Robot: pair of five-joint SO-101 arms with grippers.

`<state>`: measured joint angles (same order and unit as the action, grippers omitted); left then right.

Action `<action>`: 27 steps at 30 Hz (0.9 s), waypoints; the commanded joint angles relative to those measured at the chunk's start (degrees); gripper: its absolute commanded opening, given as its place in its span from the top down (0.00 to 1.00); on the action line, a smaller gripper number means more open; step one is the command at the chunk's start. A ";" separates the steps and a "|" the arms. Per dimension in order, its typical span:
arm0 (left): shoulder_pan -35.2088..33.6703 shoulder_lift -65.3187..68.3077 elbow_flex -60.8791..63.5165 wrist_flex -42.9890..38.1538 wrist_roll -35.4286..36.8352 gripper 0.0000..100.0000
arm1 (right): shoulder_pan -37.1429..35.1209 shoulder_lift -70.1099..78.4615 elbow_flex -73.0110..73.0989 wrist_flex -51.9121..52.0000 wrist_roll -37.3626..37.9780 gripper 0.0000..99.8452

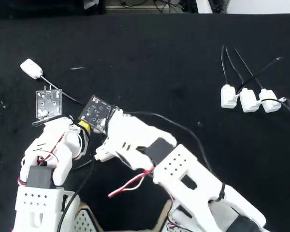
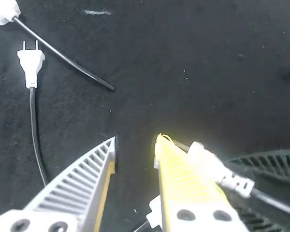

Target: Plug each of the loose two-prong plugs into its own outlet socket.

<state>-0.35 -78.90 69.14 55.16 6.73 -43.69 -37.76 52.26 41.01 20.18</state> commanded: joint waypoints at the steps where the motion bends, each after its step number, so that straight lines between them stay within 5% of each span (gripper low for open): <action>1: 0.57 0.26 0.66 -3.69 0.53 0.86 | -3.25 -5.67 -0.22 -0.97 -1.49 0.99; 27: 0.92 0.44 4.18 -6.68 0.53 0.86 | -8.00 -20.70 6.99 1.67 -3.78 0.99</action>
<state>-0.35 -78.90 73.80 49.45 6.73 -48.00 -56.48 59.74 42.68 17.01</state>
